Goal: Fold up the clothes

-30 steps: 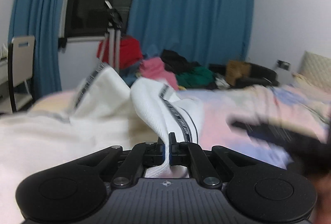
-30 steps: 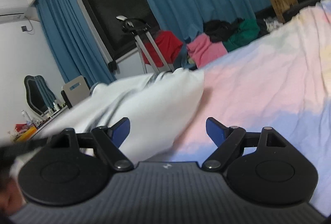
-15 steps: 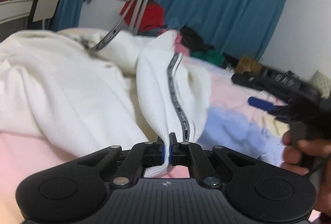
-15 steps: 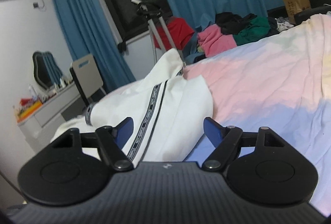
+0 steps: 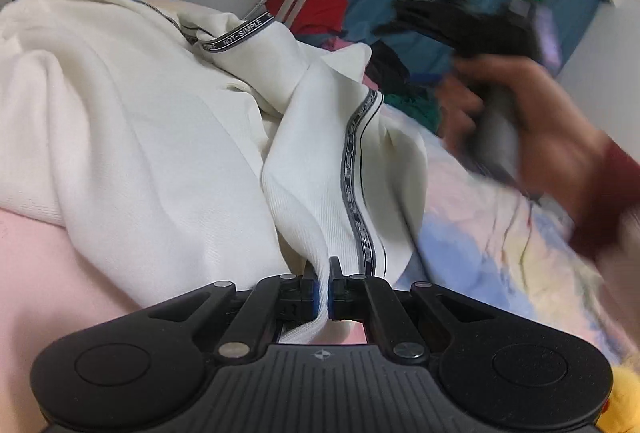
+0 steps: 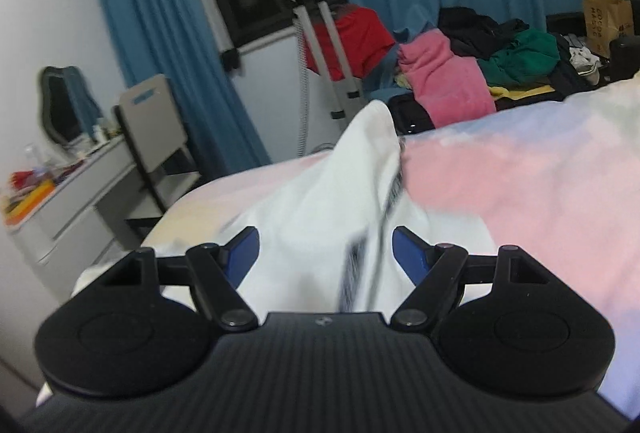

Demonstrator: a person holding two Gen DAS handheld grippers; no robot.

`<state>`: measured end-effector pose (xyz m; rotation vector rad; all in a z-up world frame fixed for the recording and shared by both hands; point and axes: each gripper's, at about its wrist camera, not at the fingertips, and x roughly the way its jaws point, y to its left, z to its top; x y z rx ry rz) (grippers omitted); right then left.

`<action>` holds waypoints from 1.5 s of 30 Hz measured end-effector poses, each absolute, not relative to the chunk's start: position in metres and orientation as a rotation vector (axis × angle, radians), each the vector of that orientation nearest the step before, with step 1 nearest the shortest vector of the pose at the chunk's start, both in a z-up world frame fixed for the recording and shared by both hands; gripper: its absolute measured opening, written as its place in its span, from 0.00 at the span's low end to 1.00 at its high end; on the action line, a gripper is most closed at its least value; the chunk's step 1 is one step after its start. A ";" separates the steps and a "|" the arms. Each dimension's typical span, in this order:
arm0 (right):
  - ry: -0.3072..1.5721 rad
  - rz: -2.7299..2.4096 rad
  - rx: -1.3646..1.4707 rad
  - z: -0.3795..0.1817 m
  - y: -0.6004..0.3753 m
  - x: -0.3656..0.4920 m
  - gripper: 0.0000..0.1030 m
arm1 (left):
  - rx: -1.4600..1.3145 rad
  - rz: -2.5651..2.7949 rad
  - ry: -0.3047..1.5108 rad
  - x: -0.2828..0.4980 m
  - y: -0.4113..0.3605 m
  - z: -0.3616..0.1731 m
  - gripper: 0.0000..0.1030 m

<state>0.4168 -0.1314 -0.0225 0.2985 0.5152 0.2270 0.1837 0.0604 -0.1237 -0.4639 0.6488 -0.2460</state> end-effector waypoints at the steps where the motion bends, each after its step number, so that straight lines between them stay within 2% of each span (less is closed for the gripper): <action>1: 0.529 0.211 0.289 -0.022 -0.123 0.439 0.74 | -0.456 -0.252 0.638 0.186 0.061 -0.126 0.04; 7: 0.564 0.058 0.128 -0.045 -0.074 0.541 0.70 | -0.597 -0.334 0.678 0.208 0.076 -0.154 0.04; 8: 0.577 0.035 0.114 -0.052 -0.070 0.553 0.65 | -0.621 -0.343 0.680 0.212 0.079 -0.158 0.04; 9: 0.591 0.010 0.108 -0.058 -0.069 0.561 0.50 | -0.645 -0.353 0.682 0.215 0.082 -0.162 0.04; 10: 0.605 -0.014 0.107 -0.064 -0.070 0.567 0.31 | -0.668 -0.362 0.684 0.219 0.085 -0.167 0.04; 12: 0.621 -0.057 0.113 -0.073 -0.075 0.576 0.16 | -0.678 -0.378 0.677 0.222 0.086 -0.171 0.03; 14: 0.592 -0.067 0.155 -0.072 -0.087 0.573 0.11 | -0.673 -0.381 0.673 0.223 0.086 -0.171 0.03; 20: 0.492 -0.107 0.254 -0.049 -0.149 0.539 0.08 | -0.625 -0.370 0.656 0.221 0.082 -0.167 0.03; 28: 0.393 -0.183 0.470 -0.038 -0.280 0.427 0.08 | -0.492 -0.331 0.615 0.208 0.071 -0.147 0.03; 38: 0.415 -0.259 0.884 -0.099 -0.411 0.267 0.08 | -0.362 -0.290 0.593 0.184 0.047 -0.127 0.03; 45: 0.490 -0.199 1.184 -0.138 -0.438 0.237 0.10 | -0.315 -0.227 0.591 0.168 0.039 -0.122 0.05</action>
